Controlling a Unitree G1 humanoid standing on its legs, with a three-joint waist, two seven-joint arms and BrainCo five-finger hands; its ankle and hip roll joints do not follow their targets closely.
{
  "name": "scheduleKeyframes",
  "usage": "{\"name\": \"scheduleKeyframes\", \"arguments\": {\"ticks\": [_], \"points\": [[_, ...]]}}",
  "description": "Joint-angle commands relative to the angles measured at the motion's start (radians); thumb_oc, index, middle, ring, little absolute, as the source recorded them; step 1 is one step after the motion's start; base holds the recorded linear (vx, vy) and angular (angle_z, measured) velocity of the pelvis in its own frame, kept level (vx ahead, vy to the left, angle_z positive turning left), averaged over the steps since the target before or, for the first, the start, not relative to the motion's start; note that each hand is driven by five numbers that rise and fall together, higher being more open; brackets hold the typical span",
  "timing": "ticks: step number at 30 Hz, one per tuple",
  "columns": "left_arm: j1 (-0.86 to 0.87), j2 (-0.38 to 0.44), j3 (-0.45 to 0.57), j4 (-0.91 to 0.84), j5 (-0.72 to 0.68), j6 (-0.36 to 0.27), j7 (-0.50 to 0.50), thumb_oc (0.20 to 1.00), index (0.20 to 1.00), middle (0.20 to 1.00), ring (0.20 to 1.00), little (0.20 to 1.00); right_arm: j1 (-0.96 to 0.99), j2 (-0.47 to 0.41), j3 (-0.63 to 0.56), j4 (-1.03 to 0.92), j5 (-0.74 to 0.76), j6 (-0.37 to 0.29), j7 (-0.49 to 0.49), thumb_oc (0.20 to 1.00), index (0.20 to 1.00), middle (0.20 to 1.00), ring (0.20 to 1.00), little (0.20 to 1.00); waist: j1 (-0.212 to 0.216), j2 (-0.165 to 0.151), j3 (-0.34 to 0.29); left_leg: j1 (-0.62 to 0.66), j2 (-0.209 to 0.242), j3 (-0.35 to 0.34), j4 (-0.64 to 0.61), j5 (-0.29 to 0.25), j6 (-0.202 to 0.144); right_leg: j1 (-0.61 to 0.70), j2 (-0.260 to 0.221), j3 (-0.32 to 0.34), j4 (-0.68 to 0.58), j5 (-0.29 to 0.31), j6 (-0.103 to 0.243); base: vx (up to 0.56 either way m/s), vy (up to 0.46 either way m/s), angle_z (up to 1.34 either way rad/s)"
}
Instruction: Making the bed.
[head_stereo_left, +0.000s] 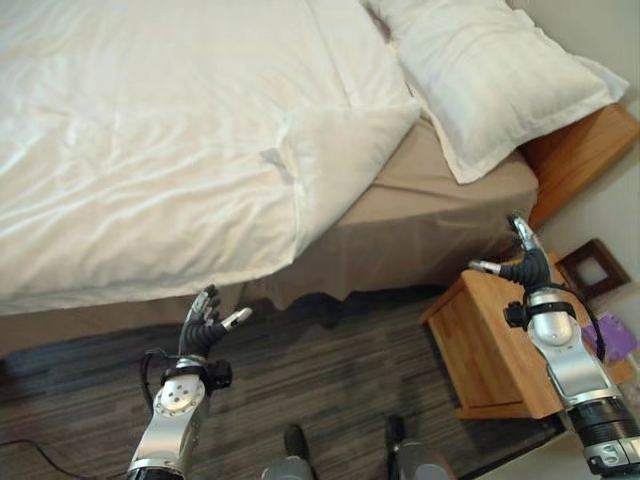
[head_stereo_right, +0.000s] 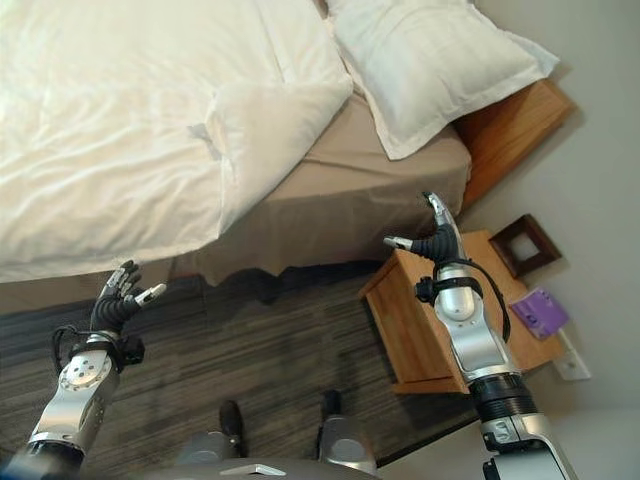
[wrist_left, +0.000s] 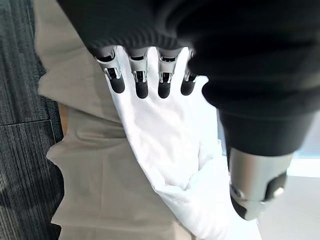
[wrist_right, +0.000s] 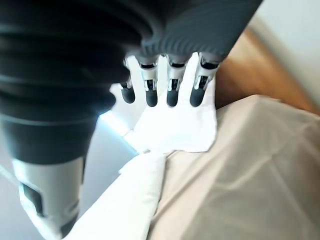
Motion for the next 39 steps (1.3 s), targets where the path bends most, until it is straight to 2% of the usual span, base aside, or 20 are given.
{"name": "scheduleKeyframes", "arguments": {"ticks": [1, 5, 7, 10, 11, 13, 14, 15, 18, 20, 22, 24, 25, 26, 28, 30, 32, 33, 36, 39], "points": [[0.064, 0.02, 0.033, -0.129, 0.002, -0.053, -0.045, 1.0, 1.0, 1.0, 1.0, 1.0, -0.077, -0.049, -0.016, -0.05, -0.019, -0.052, -0.015, 1.0, 1.0, 1.0, 1.0, 1.0, -0.001, 0.033, 0.047, 0.06, -0.026, -0.09, 0.008, -0.162, -0.017, -0.138, 0.053, 0.017, 0.064, -0.097, -0.003, 0.26, -0.014, 1.02], [0.09, 0.011, 0.03, -0.145, -0.014, -0.053, -0.073, 1.0, 1.0, 1.0, 1.0, 1.0, -0.063, -0.057, -0.035, -0.038, -0.016, -0.055, -0.02, 1.0, 1.0, 1.0, 1.0, 1.0, -0.021, 0.047, 0.053, 0.095, -0.036, -0.149, 0.008, -0.193, -0.025, -0.172, 0.057, -0.034, 0.046, -0.059, 0.005, 0.23, -0.055, 0.64], [0.092, 0.009, 0.024, -0.144, -0.005, -0.058, -0.083, 1.0, 1.0, 1.0, 1.0, 1.0, -0.069, -0.066, -0.041, -0.032, -0.03, -0.054, -0.026, 1.0, 1.0, 1.0, 1.0, 1.0, -0.03, 0.034, 0.035, 0.135, -0.044, -0.154, 0.008, -0.233, -0.024, -0.148, 0.034, -0.119, 0.037, -0.046, -0.006, 0.3, -0.125, 0.48], [0.116, -0.005, 0.038, -0.14, -0.011, -0.057, -0.085, 1.0, 1.0, 1.0, 1.0, 1.0, -0.068, -0.062, -0.035, -0.025, -0.035, -0.058, -0.022, 1.0, 1.0, 1.0, 1.0, 1.0, -0.034, 0.039, 0.015, 0.179, -0.036, -0.151, 0.025, -0.265, -0.032, -0.114, 0.035, -0.124, 0.039, -0.045, -0.016, 0.3, -0.085, 0.24], [0.141, -0.022, 0.048, -0.141, -0.022, -0.058, -0.084, 1.0, 1.0, 1.0, 1.0, 1.0, -0.084, -0.062, -0.022, -0.017, -0.031, -0.058, -0.016, 1.0, 1.0, 1.0, 1.0, 1.0, -0.031, 0.047, 0.006, 0.172, -0.025, -0.129, 0.145, -0.305, -0.053, -0.076, 0.032, -0.129, 0.038, -0.059, -0.03, 0.28, -0.05, 0.08], [0.149, -0.031, 0.055, -0.145, -0.035, -0.061, -0.084, 1.0, 1.0, 1.0, 1.0, 1.0, -0.104, -0.067, -0.001, -0.009, -0.028, -0.058, -0.006, 1.0, 1.0, 1.0, 1.0, 1.0, -0.015, 0.05, 0.019, 0.091, 0.007, -0.11, 0.36, -0.236, -0.095, -0.019, 0.039, -0.119, 0.028, -0.085, -0.064, 0.22, -0.069, -0.08], [0.149, -0.031, 0.055, -0.145, -0.035, -0.061, -0.084, 1.0, 1.0, 1.0, 1.0, 1.0, -0.105, -0.067, -0.001, -0.009, -0.028, -0.058, -0.006, 1.0, 1.0, 1.0, 1.0, 1.0, -0.015, 0.051, 0.019, 0.089, 0.008, -0.11, 0.365, -0.238, -0.096, -0.02, 0.04, -0.119, 0.028, -0.085, -0.064, 0.2, -0.121, -0.26], [0.142, -0.03, 0.061, -0.147, -0.05, -0.065, -0.078, 1.0, 1.0, 1.0, 1.0, 1.0, -0.12, -0.074, 0.005, -0.012, -0.02, -0.054, -0.008, 1.0, 1.0, 1.0, 1.0, 1.0, 0.016, 0.038, 0.05, -0.011, 0.011, -0.142, 0.58, -0.137, -0.123, 0.026, 0.039, -0.104, 0.021, -0.104, -0.102, 0.14, -0.086, -0.19], [0.132, -0.035, 0.058, -0.142, -0.056, -0.067, -0.069, 1.0, 1.0, 1.0, 1.0, 1.0, -0.119, -0.086, -0.003, -0.004, -0.026, -0.049, -0.017, 1.0, 1.0, 1.0, 1.0, 1.0, 0.044, 0.012, 0.077, -0.123, -0.005, -0.161, 0.673, -0.143, -0.104, 0.06, 0.014, -0.095, 0.017, -0.12, -0.111, 0.19, -0.08, -0.33], [0.135, -0.04, 0.056, -0.141, -0.064, -0.069, -0.072, 1.0, 1.0, 1.0, 1.0, 1.0, -0.119, -0.093, -0.007, -0.004, -0.032, -0.048, -0.02, 1.0, 1.0, 1.0, 1.0, 1.0, 0.054, 0.014, 0.084, -0.17, 0.001, -0.153, 0.673, -0.168, -0.097, 0.071, 0.007, -0.092, 0.017, -0.133, -0.105, 0.17, 0.018, -0.03], [0.173, -0.063, 0.061, -0.136, -0.08, -0.069, -0.081, 1.0, 1.0, 1.0, 1.0, 1.0, -0.117, -0.109, 0.007, 0.005, -0.039, -0.045, -0.009, 1.0, 1.0, 1.0, 1.0, 1.0, 0.075, 0.039, 0.074, -0.172, -0.001, -0.135, 0.488, -0.194, -0.077, 0.087, 0.006, -0.072, 0.017, -0.163, -0.086, 0.36, 0.164, -0.28], [0.186, -0.076, 0.065, -0.139, -0.076, -0.066, -0.085, 1.0, 1.0, 1.0, 1.0, 1.0, -0.109, -0.11, 0.011, 0.007, -0.038, -0.045, -0.007, 1.0, 1.0, 1.0, 1.0, 1.0, 0.089, 0.041, 0.071, -0.181, -0.021, -0.144, 0.404, -0.174, -0.071, 0.106, 0.006, -0.053, 0.017, -0.182, -0.083, 0.34, 0.158, -0.17], [0.194, -0.087, 0.052, -0.13, -0.076, -0.063, -0.092, 1.0, 1.0, 1.0, 1.0, 1.0, -0.099, -0.115, 0.006, 0.022, -0.032, -0.049, 0.0, 1.0, 1.0, 1.0, 1.0, 1.0, 0.092, 0.058, 0.064, -0.195, -0.002, -0.109, 0.268, -0.115, -0.075, 0.136, 0.015, -0.057, 0.017, -0.207, -0.078, 0.32, 0.152, -0.39], [0.204, -0.091, 0.049, -0.13, -0.078, -0.061, -0.096, 1.0, 1.0, 1.0, 1.0, 1.0, -0.086, -0.119, -0.002, 0.023, -0.03, -0.049, 0.0, 1.0, 1.0, 1.0, 1.0, 1.0, 0.092, 0.062, 0.068, -0.191, 0.01, -0.058, 0.231, -0.076, -0.076, 0.155, 0.013, -0.061, 0.017, -0.221, -0.08, 0.4, 0.228, -0.37], [0.226, -0.098, 0.045, -0.111, -0.078, -0.047, -0.109, 1.0, 1.0, 1.0, 1.0, 1.0, -0.065, -0.122, -0.003, 0.012, -0.048, -0.037, 0.02, 1.0, 1.0, 1.0, 1.0, 1.0, 0.108, 0.07, 0.053, -0.164, 0.01, -0.037, 0.164, -0.07, -0.052, 0.183, 0.011, -0.068, 0.042, -0.237, -0.076, 0.27, 0.175, -0.14], [0.223, -0.08, 0.029, -0.091, -0.056, -0.037, -0.113, 1.0, 1.0, 1.0, 1.0, 1.0, -0.059, -0.105, -0.004, -0.001, -0.065, -0.041, 0.032, 1.0, 1.0, 1.0, 1.0, 1.0, 0.108, 0.072, 0.06, -0.099, -0.009, -0.055, 0.116, -0.072, -0.029, 0.121, 0.009, -0.092, 0.235, -0.241, -0.047, 0.15, 0.124, -0.11], [0.205, -0.045, 0.017, -0.089, -0.022, -0.038, -0.114, 1.0, 1.0, 1.0, 1.0, 1.0, -0.078, -0.091, 0.004, -0.006, -0.058, -0.04, 0.029, 1.0, 1.0, 1.0, 1.0, 1.0, 0.088, 0.079, 0.098, -0.06, 0.001, -0.059, 0.111, -0.088, -0.013, -0.004, -0.003, -0.101, 0.439, -0.186, 0.008, 0.1, 0.097, 0.22], [0.202, -0.035, 0.008, -0.087, -0.014, -0.043, -0.119, 1.0, 1.0, 1.0, 1.0, 1.0, -0.087, -0.075, 0.008, 0.013, -0.052, -0.044, 0.019, 1.0, 1.0, 1.0, 1.0, 1.0, 0.084, 0.083, 0.109, -0.035, 0.01, -0.065, 0.098, -0.1, -0.009, -0.076, -0.012, -0.089, 0.512, -0.172, 0.01, 0.17, 0.039, 0.22], [0.213, -0.042, 0.004, -0.099, -0.033, -0.047, -0.13, 1.0, 1.0, 1.0, 1.0, 1.0, -0.11, -0.076, 0.018, 0.02, -0.044, -0.048, 0.014, 1.0, 1.0, 1.0, 1.0, 1.0, 0.074, 0.073, 0.096, 0.0, 0.011, -0.064, 0.074, -0.13, -0.022, -0.099, -0.035, -0.114, 0.369, -0.189, -0.011, 0.24, -0.042, 0.16], [0.219, -0.057, -0.007, -0.079, -0.045, -0.043, -0.129, 1.0, 1.0, 1.0, 1.0, 1.0, -0.136, -0.08, 0.027, 0.008, -0.042, -0.05, 0.015, 1.0, 1.0, 1.0, 1.0, 1.0, 0.048, 0.059, 0.086, 0.052, 0.014, -0.083, 0.051, -0.165, -0.042, -0.134, -0.044, -0.133, 0.159, -0.127, -0.003, 0.36, -0.091, 0.2]]}}
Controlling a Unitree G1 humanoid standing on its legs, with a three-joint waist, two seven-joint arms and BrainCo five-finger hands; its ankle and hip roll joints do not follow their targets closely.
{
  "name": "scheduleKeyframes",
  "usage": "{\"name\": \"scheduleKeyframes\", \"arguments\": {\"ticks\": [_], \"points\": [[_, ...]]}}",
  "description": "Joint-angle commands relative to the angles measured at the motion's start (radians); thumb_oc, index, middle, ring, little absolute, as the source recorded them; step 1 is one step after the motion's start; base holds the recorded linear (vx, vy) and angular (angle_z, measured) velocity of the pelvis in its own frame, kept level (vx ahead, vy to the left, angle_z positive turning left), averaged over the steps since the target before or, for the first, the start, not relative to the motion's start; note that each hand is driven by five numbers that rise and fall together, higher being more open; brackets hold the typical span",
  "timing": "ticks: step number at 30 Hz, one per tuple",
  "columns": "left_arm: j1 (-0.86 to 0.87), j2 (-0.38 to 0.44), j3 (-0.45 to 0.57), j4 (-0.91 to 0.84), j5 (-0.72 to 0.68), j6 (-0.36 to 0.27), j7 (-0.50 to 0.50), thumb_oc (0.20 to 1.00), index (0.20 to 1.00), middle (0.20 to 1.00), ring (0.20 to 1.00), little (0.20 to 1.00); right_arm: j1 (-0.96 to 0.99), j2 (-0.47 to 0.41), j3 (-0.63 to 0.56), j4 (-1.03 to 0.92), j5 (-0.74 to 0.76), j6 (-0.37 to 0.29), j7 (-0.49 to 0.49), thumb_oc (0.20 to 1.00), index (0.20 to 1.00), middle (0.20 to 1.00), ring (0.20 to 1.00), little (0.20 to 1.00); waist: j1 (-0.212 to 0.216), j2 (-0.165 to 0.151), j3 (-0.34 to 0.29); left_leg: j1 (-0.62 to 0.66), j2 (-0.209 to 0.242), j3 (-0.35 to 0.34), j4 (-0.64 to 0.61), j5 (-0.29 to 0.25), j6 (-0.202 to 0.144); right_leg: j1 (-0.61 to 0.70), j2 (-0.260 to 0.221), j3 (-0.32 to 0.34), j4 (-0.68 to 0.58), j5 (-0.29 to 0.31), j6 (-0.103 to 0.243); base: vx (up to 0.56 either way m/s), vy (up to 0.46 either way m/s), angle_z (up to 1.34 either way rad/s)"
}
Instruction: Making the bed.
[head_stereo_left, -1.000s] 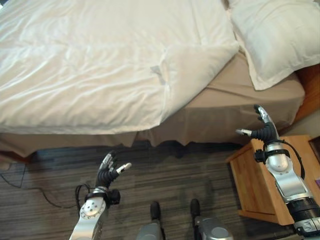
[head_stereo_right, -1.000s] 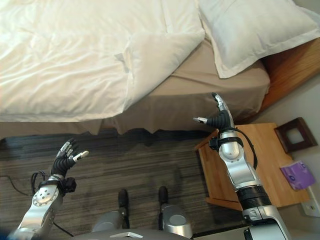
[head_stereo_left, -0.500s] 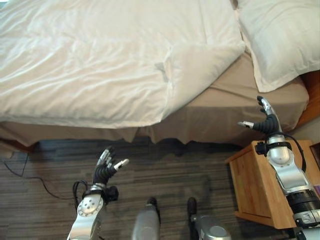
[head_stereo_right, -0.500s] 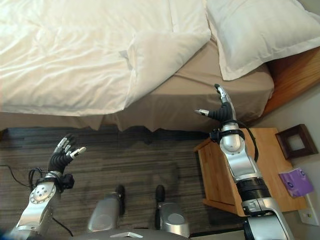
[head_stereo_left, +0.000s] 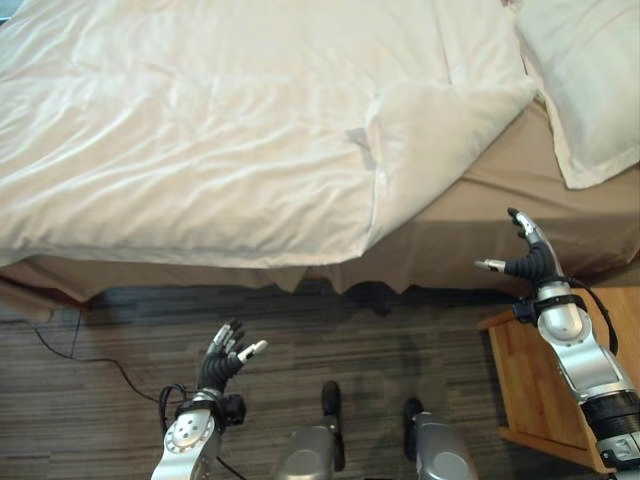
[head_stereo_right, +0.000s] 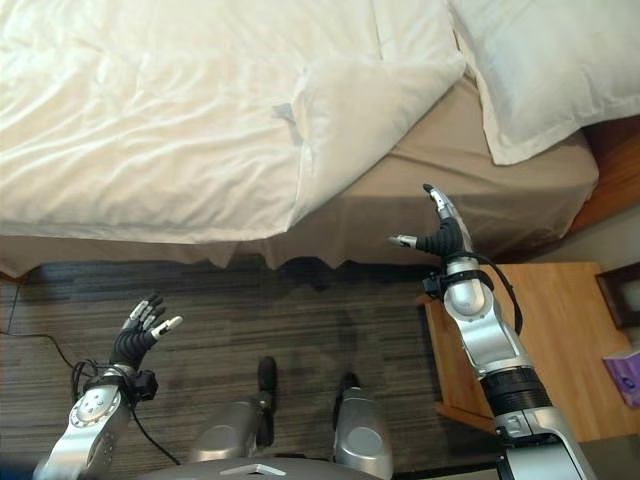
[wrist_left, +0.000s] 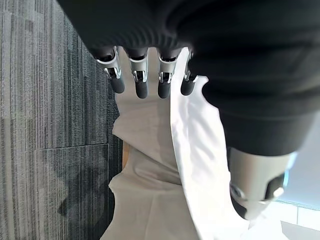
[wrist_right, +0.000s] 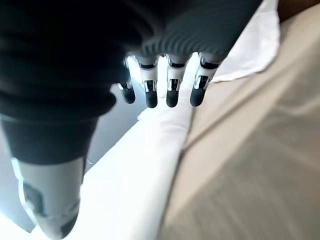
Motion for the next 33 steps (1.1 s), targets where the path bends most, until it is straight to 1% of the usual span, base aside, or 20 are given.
{"name": "scheduleKeyframes", "arguments": {"ticks": [1, 2, 3, 4, 5, 8, 9, 10, 11, 12, 13, 14, 15, 16, 19, 20, 21, 23, 25, 33], "points": [[-0.098, 0.076, -0.01, -0.001, 0.025, 0.008, 0.026, 1.0, 1.0, 1.0, 1.0, 1.0, -0.129, 0.017, 0.066, -0.054, 0.004, -0.057, 0.003, 1.0, 1.0, 1.0, 1.0, 1.0, -0.066, -0.034, -0.055, 0.102, 0.07, 0.056, 0.02, -0.181, -0.075, -0.034, 0.029, -0.03, -0.163, 0.062, 0.007, 0.28, -0.034, 0.24], [-0.107, 0.077, -0.012, 0.004, 0.025, 0.007, 0.027, 1.0, 1.0, 1.0, 1.0, 1.0, -0.131, 0.017, 0.063, -0.056, 0.003, -0.056, 0.004, 1.0, 1.0, 1.0, 1.0, 1.0, -0.065, -0.036, -0.052, 0.099, 0.069, 0.056, 0.02, -0.178, -0.075, -0.035, 0.028, -0.03, -0.167, 0.067, 0.006, 0.47, -0.047, 0.5], [-0.191, 0.079, -0.051, 0.055, 0.086, -0.013, 0.055, 1.0, 1.0, 1.0, 1.0, 1.0, -0.142, 0.031, 0.111, -0.02, -0.018, -0.028, -0.014, 1.0, 1.0, 1.0, 1.0, 1.0, -0.105, -0.04, -0.072, 0.157, 0.084, 0.053, 0.011, -0.209, -0.089, -0.079, 0.022, -0.029, -0.21, 0.099, 0.023, 0.3, -0.044, 0.37], [-0.192, 0.077, -0.051, 0.058, 0.086, -0.015, 0.055, 1.0, 1.0, 1.0, 1.0, 1.0, -0.145, 0.03, 0.114, -0.017, -0.018, -0.029, -0.015, 1.0, 1.0, 1.0, 1.0, 1.0, -0.106, -0.035, -0.069, 0.161, 0.089, 0.053, 0.01, -0.212, -0.091, -0.073, 0.026, -0.032, -0.213, 0.1, 0.023, 0.6, -0.164, 0.35], [-0.208, 0.052, -0.061, 0.058, 0.061, -0.033, 0.058, 1.0, 1.0, 1.0, 1.0, 1.0, -0.148, 0.038, 0.13, 0.032, -0.03, -0.03, -0.031, 1.0, 1.0, 1.0, 1.0, 1.0, -0.122, -0.06, -0.096, 0.201, 0.079, 0.037, 0.023, -0.262, -0.099, -0.056, 0.026, -0.012, -0.238, 0.122, 0.018, 0.3, -0.123, 0.0], [-0.195, 0.03, -0.061, 0.059, 0.051, -0.028, 0.069, 1.0, 1.0, 1.0, 1.0, 1.0, -0.147, 0.046, 0.151, 0.069, -0.056, -0.02, -0.028, 1.0, 1.0, 1.0, 1.0, 1.0, -0.135, -0.056, -0.121, 0.224, 0.099, 0.015, 0.077, -0.293, -0.119, -0.023, 0.028, 0.007, -0.231, 0.131, 0.006, 0.39, -0.157, 0.1], [-0.186, 0.022, -0.058, 0.063, 0.048, -0.022, 0.074, 1.0, 1.0, 1.0, 1.0, 1.0, -0.147, 0.042, 0.155, 0.06, -0.068, -0.017, -0.03, 1.0, 1.0, 1.0, 1.0, 1.0, -0.138, -0.049, -0.127, 0.213, 0.118, 0.011, 0.132, -0.266, -0.13, -0.004, 0.033, 0.002, -0.226, 0.129, -0.006, 0.27, -0.108, 0.08], [-0.186, 0.021, -0.058, 0.063, 0.048, -0.022, 0.075, 1.0, 1.0, 1.0, 1.0, 1.0, -0.146, 0.042, 0.155, 0.059, -0.068, -0.016, -0.03, 1.0, 1.0, 1.0, 1.0, 1.0, -0.14, -0.048, -0.128, 0.21, 0.12, 0.009, 0.138, -0.269, -0.132, -0.003, 0.034, -0.001, -0.227, 0.13, -0.007, 0.22, -0.132, 0.0], [-0.189, 0.013, -0.062, 0.071, 0.046, -0.018, 0.087, 1.0, 1.0, 1.0, 1.0, 1.0, -0.149, 0.04, 0.162, 0.051, -0.082, -0.014, -0.033, 1.0, 1.0, 1.0, 1.0, 1.0, -0.14, -0.044, -0.129, 0.178, 0.135, -0.003, 0.24, -0.216, -0.143, 0.024, 0.051, 0.001, -0.225, 0.123, -0.029, 0.32, -0.26, -0.07], [-0.185, 0.013, -0.044, 0.06, 0.011, -0.024, 0.092, 1.0, 1.0, 1.0, 1.0, 1.0, -0.151, 0.038, 0.152, 0.023, -0.085, -0.016, -0.061, 1.0, 1.0, 1.0, 1.0, 1.0, -0.122, -0.071, -0.116, 0.076, 0.127, -0.021, 0.494, -0.107, -0.145, 0.082, 0.059, 0.01, -0.228, 0.107, -0.077, 0.3, -0.256, -0.1], [-0.184, 0.015, -0.044, 0.058, 0.01, -0.023, 0.092, 1.0, 1.0, 1.0, 1.0, 1.0, -0.15, 0.039, 0.15, 0.021, -0.085, -0.015, -0.061, 1.0, 1.0, 1.0, 1.0, 1.0, -0.123, -0.071, -0.114, 0.062, 0.129, -0.026, 0.516, -0.114, -0.147, 0.081, 0.06, 0.007, -0.229, 0.109, -0.078, 0.31, -0.271, -0.12], [-0.183, 0.01, -0.036, 0.047, 0.006, -0.024, 0.106, 1.0, 1.0, 1.0, 1.0, 1.0, -0.136, 0.039, 0.134, 0.002, -0.093, -0.017, -0.074, 1.0, 1.0, 1.0, 1.0, 1.0, -0.115, -0.089, -0.103, 0.007, 0.133, -0.016, 0.622, -0.091, -0.144, 0.106, 0.055, 0.007, -0.235, 0.105, -0.097, 0.18, -0.126, -0.26], [-0.177, 0.002, -0.029, 0.035, 0.003, -0.025, 0.109, 1.0, 1.0, 1.0, 1.0, 1.0, -0.122, 0.037, 0.125, -0.008, -0.109, -0.013, -0.081, 1.0, 1.0, 1.0, 1.0, 1.0, -0.107, -0.097, -0.099, -0.017, 0.133, -0.002, 0.65, -0.098, -0.134, 0.126, 0.048, 0.006, -0.241, 0.095, -0.104, 0.37, -0.182, -0.4], [-0.174, -0.014, -0.022, 0.019, 0.02, -0.028, 0.124, 1.0, 1.0, 1.0, 1.0, 1.0, -0.091, 0.038, 0.104, -0.039, -0.145, -0.015, -0.103, 1.0, 1.0, 1.0, 1.0, 1.0, -0.08, -0.11, -0.08, -0.102, 0.076, 0.007, 0.695, -0.156, -0.117, 0.159, 0.038, 0.023, -0.253, 0.082, -0.102, 0.33, -0.073, -0.33], [-0.175, -0.026, -0.009, 0.0, 0.009, -0.043, 0.128, 1.0, 1.0, 1.0, 1.0, 1.0, -0.072, 0.039, 0.097, -0.051, -0.186, -0.022, -0.115, 1.0, 1.0, 1.0, 1.0, 1.0, -0.063, -0.09, -0.076, -0.117, 0.068, 0.028, 0.517, -0.211, -0.104, 0.182, 0.035, 0.047, -0.253, 0.048, -0.078, 0.31, 0.089, -0.3], [-0.152, -0.018, 0.026, 0.039, 0.058, -0.022, 0.175, 1.0, 1.0, 1.0, 1.0, 1.0, -0.083, 0.021, 0.124, -0.003, -0.221, -0.003, -0.093, 1.0, 1.0, 1.0, 1.0, 1.0, -0.041, -0.04, -0.073, -0.091, 0.091, 0.045, 0.222, -0.153, -0.102, 0.208, 0.056, 0.041, -0.253, 0.018, -0.066, 0.37, 0.212, -0.32], [-0.163, -0.001, 0.002, 0.033, 0.047, -0.041, 0.129, 1.0, 1.0, 1.0, 1.0, 1.0, -0.093, 0.036, 0.151, -0.013, -0.22, -0.023, -0.07, 1.0, 1.0, 1.0, 1.0, 1.0, -0.053, -0.024, -0.085, -0.024, 0.085, 0.036, 0.152, -0.146, -0.104, 0.223, 0.063, 0.052, -0.253, 0.002, -0.062, 0.28, 0.177, -0.26], [-0.208, -0.009, -0.038, 0.051, 0.031, -0.032, 0.131, 1.0, 1.0, 1.0, 1.0, 1.0, -0.127, 0.046, 0.173, -0.05, -0.249, -0.022, -0.094, 1.0, 1.0, 1.0, 1.0, 1.0, -0.071, -0.02, -0.099, 0.023, 0.085, 0.043, 0.073, -0.106, -0.105, 0.218, 0.061, 0.033, -0.252, 0.011, -0.063, 0.16, 0.094, -0.22], [-0.206, -0.026, -0.063, 0.057, 0.026, -0.036, 0.115, 1.0, 1.0, 1.0, 1.0, 1.0, -0.158, 0.051, 0.189, -0.066, -0.278, -0.026, -0.084, 1.0, 1.0, 1.0, 1.0, 1.0, -0.077, -0.023, -0.108, 0.047, 0.074, 0.042, 0.037, -0.102, -0.097, 0.214, 0.053, 0.031, -0.246, 0.02, -0.06, 0.14, 0.085, 0.07], [-0.167, -0.031, -0.101, 0.099, 0.006, -0.036, 0.075, 1.0, 1.0, 1.0, 1.0, 1.0, -0.318, 0.142, 0.3, -0.091, -0.294, -0.048, -0.069, 1.0, 1.0, 1.0, 1.0, 1.0, -0.049, -0.028, -0.125, 0.067, 0.073, 0.06, -0.016, -0.095, -0.089, 0.205, 0.02, 0.046, -0.249, 0.028, -0.035, 0.07, 0.065, 0.06]]}}
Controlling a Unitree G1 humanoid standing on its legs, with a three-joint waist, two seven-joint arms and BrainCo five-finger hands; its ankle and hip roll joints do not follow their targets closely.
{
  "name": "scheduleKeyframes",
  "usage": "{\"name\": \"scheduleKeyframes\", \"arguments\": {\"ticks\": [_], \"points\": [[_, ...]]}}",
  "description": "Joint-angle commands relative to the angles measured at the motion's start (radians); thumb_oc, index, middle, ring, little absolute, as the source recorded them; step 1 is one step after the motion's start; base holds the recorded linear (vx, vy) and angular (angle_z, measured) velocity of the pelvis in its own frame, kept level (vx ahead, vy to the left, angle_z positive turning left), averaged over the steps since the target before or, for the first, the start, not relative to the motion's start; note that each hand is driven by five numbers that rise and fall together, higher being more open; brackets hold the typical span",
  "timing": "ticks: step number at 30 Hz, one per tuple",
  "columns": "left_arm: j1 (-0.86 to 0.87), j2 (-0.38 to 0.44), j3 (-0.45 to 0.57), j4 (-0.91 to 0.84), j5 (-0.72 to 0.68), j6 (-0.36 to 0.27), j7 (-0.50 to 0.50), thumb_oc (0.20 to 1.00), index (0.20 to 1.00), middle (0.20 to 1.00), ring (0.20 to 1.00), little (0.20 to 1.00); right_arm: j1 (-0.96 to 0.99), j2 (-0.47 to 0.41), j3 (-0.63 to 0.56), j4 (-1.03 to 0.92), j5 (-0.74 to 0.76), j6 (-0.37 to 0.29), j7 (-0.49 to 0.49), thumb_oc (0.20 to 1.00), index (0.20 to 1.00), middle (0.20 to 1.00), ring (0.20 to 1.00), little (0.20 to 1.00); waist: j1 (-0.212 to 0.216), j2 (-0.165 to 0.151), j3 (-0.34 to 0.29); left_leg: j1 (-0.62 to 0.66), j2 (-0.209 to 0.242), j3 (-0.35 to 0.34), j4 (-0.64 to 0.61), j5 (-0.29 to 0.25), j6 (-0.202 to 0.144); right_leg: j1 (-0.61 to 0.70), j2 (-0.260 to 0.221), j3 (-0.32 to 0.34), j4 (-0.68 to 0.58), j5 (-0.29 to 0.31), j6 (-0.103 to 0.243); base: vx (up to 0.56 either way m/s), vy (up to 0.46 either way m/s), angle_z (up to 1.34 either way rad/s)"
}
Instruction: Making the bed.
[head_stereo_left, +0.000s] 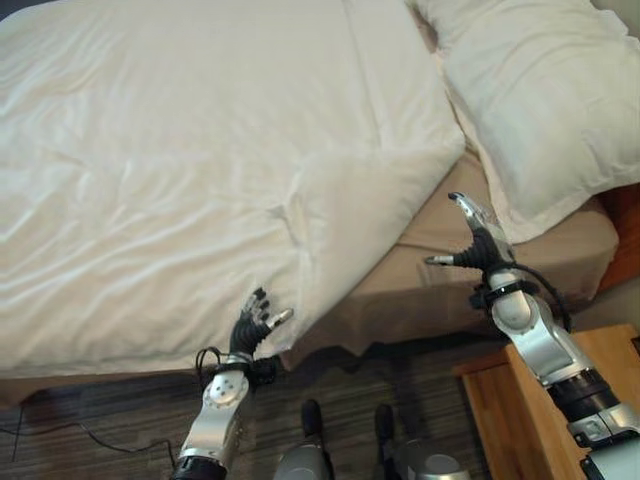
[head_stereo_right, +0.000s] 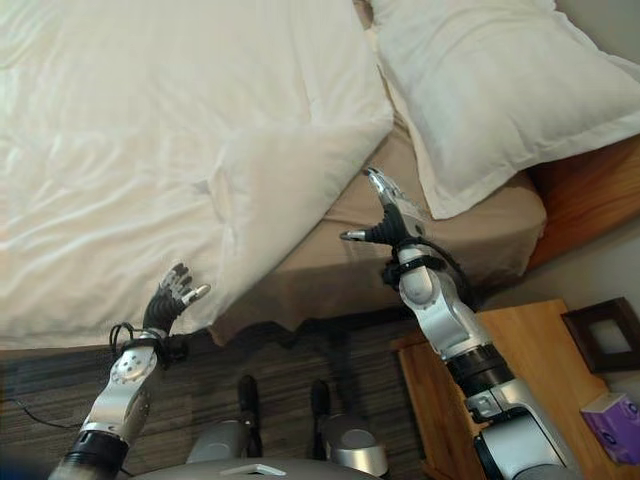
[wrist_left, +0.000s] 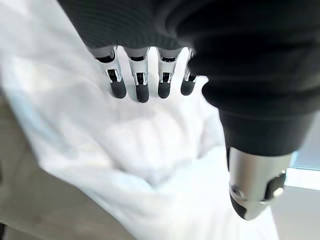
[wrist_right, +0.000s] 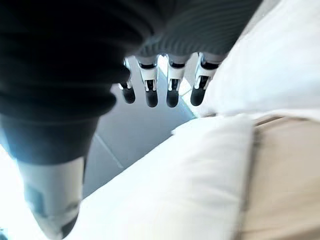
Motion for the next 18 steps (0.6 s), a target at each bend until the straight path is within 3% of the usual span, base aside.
{"name": "scheduleKeyframes", "arguments": {"ticks": [1, 10, 18], "points": [[0.006, 0.038, -0.008, 0.017, -0.019, -0.049, -0.007, 1.0, 1.0, 1.0, 1.0, 1.0, -0.127, 0.051, 0.054, -0.044, -0.056, -0.056, -0.011, 1.0, 1.0, 1.0, 1.0, 1.0, 0.029, -0.055, -0.055, 0.074, 0.02, 0.006, 0.012, -0.124, -0.015, -0.016, -0.106, 0.014, 0.017, -0.097, 0.055, 0.04, 0.036, -0.03], [0.011, 0.035, -0.021, 0.043, -0.027, -0.065, 0.003, 1.0, 1.0, 1.0, 1.0, 1.0, -0.203, 0.079, 0.054, -0.057, -0.142, -0.043, -0.088, 1.0, 1.0, 1.0, 1.0, 1.0, 0.049, -0.043, -0.033, 0.037, 0.013, 0.003, 0.011, -0.121, -0.014, -0.051, -0.129, 0.011, 0.014, -0.089, 0.072, 0.03, 0.031, 0.03], [-0.026, 0.031, -0.04, 0.138, -0.056, -0.083, 0.009, 1.0, 1.0, 1.0, 1.0, 1.0, -0.376, 0.045, 0.143, 0.188, -0.191, 0.022, -0.092, 1.0, 1.0, 1.0, 1.0, 1.0, 0.087, -0.039, 0.008, -0.033, 0.008, -0.019, 0.011, -0.1, -0.019, -0.108, -0.13, 0.007, 0.014, -0.079, 0.078, 0.0, -0.002, 0.09]]}}
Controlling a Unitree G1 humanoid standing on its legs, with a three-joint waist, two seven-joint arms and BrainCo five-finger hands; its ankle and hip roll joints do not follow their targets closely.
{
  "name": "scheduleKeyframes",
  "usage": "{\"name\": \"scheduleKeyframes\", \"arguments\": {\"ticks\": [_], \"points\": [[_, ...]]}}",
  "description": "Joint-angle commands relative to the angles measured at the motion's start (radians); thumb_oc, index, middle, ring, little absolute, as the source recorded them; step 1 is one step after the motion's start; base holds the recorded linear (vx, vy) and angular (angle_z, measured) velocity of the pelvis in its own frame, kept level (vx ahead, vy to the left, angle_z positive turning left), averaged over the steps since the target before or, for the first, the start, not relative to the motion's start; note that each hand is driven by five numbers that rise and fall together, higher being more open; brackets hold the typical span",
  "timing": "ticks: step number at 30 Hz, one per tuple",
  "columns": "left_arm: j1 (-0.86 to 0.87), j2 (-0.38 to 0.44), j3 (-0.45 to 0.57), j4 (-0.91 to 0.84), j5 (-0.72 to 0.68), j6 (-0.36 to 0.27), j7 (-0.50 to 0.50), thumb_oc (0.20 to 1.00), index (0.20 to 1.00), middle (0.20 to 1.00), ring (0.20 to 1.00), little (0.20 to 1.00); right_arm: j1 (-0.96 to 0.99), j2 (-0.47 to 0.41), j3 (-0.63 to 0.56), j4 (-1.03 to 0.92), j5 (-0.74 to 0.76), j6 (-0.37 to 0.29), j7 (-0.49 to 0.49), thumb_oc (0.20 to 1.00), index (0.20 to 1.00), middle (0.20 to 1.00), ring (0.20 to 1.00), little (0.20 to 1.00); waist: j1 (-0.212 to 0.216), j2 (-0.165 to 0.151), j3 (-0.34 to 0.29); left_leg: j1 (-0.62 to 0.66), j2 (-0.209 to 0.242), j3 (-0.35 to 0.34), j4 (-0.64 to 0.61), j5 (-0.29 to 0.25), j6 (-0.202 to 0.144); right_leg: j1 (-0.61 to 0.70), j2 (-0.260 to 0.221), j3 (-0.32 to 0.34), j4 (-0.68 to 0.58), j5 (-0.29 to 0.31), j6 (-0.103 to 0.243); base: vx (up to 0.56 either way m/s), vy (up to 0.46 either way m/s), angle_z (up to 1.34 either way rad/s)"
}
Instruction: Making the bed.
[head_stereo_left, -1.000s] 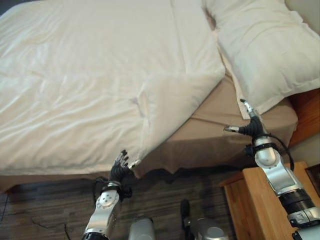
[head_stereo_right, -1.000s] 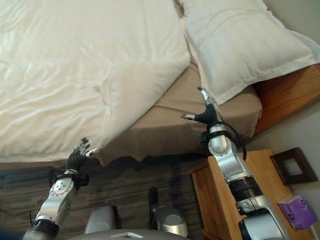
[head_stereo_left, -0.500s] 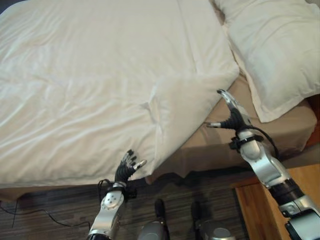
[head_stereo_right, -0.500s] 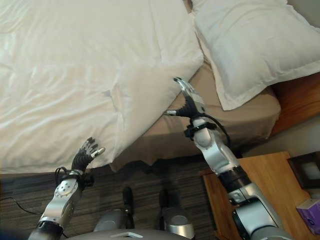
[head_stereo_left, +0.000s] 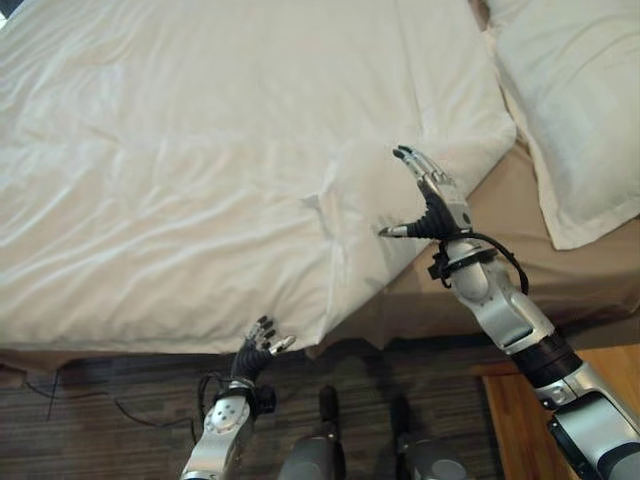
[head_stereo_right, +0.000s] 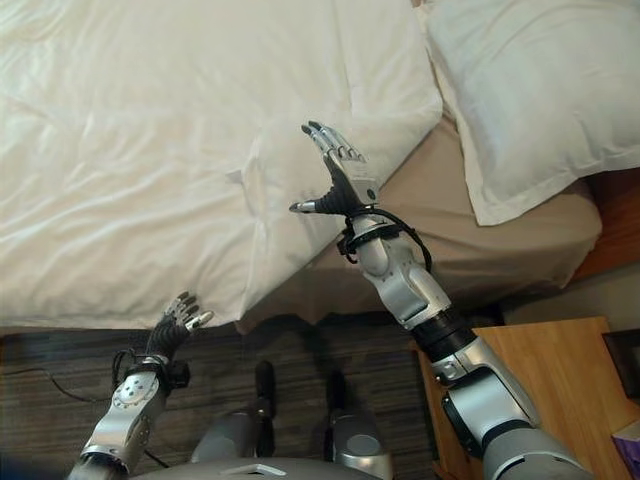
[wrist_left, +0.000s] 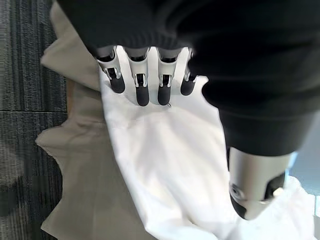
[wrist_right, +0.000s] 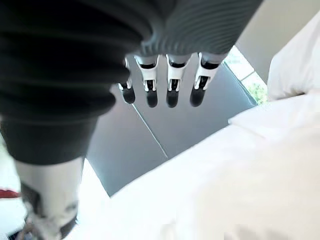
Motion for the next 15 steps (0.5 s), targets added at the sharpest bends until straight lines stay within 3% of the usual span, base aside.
{"name": "scheduleKeyframes", "arguments": {"ticks": [1, 15], "points": [[-0.047, 0.054, -0.019, 0.035, -0.052, -0.062, 0.01, 1.0, 1.0, 1.0, 1.0, 1.0, -0.223, -0.022, 0.053, 0.126, -0.038, 0.015, -0.04, 1.0, 1.0, 1.0, 1.0, 1.0, 0.037, -0.063, 0.025, 0.049, 0.028, 0.007, 0.007, -0.103, -0.047, -0.042, -0.114, 0.037, 0.013, -0.074, 0.064, -0.03, -0.021, 0.02], [-0.135, 0.119, -0.101, 0.137, -0.077, -0.092, 0.019, 1.0, 1.0, 1.0, 1.0, 1.0, -0.586, -0.07, 0.214, 0.634, 0.11, 0.056, -0.068, 1.0, 1.0, 1.0, 1.0, 1.0, 0.084, -0.05, 0.074, -0.068, 0.032, -0.015, 0.007, -0.06, -0.062, -0.154, -0.101, 0.034, 0.012, -0.04, 0.073, -0.04, -0.017, 0.09]]}}
